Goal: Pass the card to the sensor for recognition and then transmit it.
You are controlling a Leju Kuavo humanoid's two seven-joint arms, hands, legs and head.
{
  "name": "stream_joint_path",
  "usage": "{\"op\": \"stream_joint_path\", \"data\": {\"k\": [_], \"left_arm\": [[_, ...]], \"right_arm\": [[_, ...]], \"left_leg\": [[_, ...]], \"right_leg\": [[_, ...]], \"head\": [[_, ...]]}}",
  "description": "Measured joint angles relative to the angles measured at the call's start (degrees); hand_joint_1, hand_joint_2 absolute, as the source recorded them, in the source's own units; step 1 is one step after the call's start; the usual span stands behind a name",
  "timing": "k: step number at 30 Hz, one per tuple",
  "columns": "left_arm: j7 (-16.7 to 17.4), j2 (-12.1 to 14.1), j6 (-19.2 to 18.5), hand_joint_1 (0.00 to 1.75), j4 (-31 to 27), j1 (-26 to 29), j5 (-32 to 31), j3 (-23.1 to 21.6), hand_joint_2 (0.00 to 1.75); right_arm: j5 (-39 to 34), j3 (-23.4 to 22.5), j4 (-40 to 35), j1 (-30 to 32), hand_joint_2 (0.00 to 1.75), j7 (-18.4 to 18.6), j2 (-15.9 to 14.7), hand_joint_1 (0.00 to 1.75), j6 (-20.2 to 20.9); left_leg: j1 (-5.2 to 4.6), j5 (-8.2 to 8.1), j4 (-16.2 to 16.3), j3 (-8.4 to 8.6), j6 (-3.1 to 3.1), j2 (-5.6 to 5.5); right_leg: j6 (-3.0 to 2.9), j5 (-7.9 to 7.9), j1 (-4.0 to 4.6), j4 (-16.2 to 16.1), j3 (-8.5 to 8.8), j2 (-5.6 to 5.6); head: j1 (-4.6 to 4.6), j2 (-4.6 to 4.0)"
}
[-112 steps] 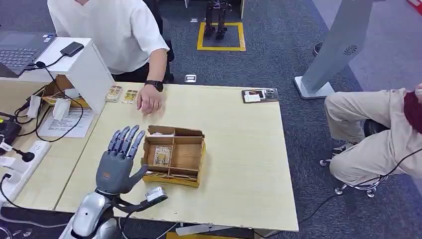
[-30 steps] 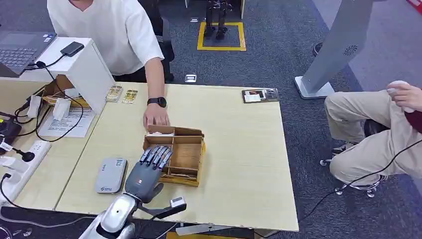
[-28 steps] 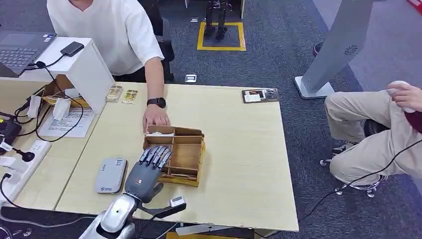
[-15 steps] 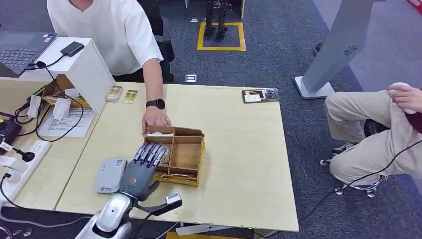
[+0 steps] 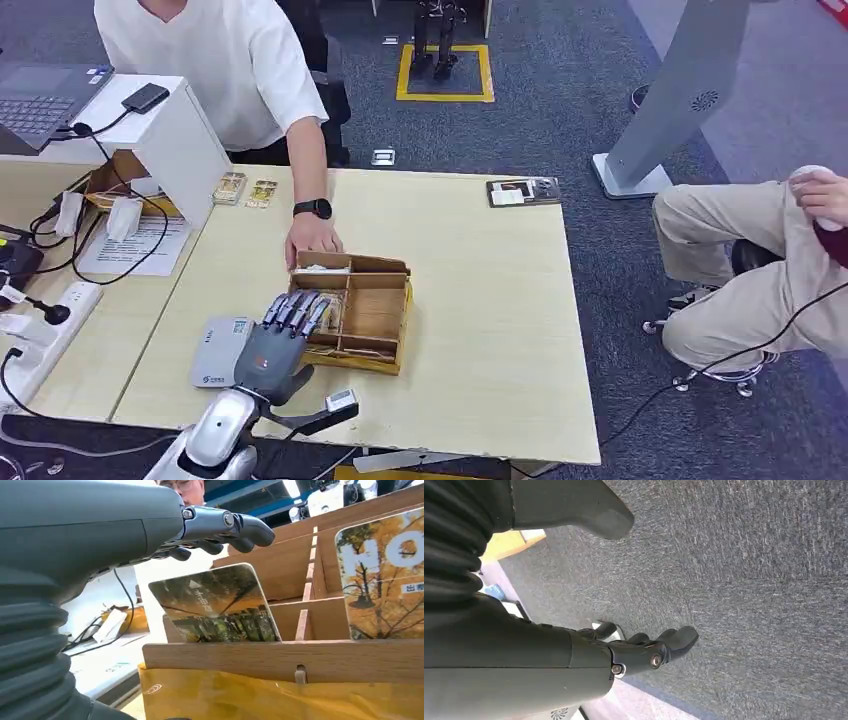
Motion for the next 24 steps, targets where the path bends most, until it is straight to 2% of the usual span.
{"op": "stream_joint_path", "data": {"k": [5,13,24], "left_arm": [[-0.8,0.3,0.0,1.75,-0.2,0.1,0.9,0.1,1.75],[-4.7,1.0,0.6,1.75,-2.6,1.9,3.9,0.1,1.75],[-6.0,1.3,1.0,1.75,-3.9,2.5,5.2,0.1,1.75]], "right_arm": [[0.0,0.0,0.0,0.0,1.75,-0.1,0.0,0.00,0.0],[0.2,0.7,0.0,0.0,1.75,-0.2,0.0,0.00,0.0],[0.1,1.2,0.0,0.0,1.75,-0.2,0.0,0.00,0.0]], "left_leg": [[0.00,0.00,0.0,0.00,0.00,0.00],[0.00,0.00,0.0,0.00,0.00,0.00],[0.00,0.00,0.0,0.00,0.00,0.00]], "right_leg": [[0.00,0.00,0.00,0.0,0.00,0.00],[0.00,0.00,0.00,0.0,0.00,0.00],[0.00,0.00,0.00,0.0,0.00,0.00]], "head": [[0.00,0.00],[0.02,0.00],[0.02,0.00]]}}
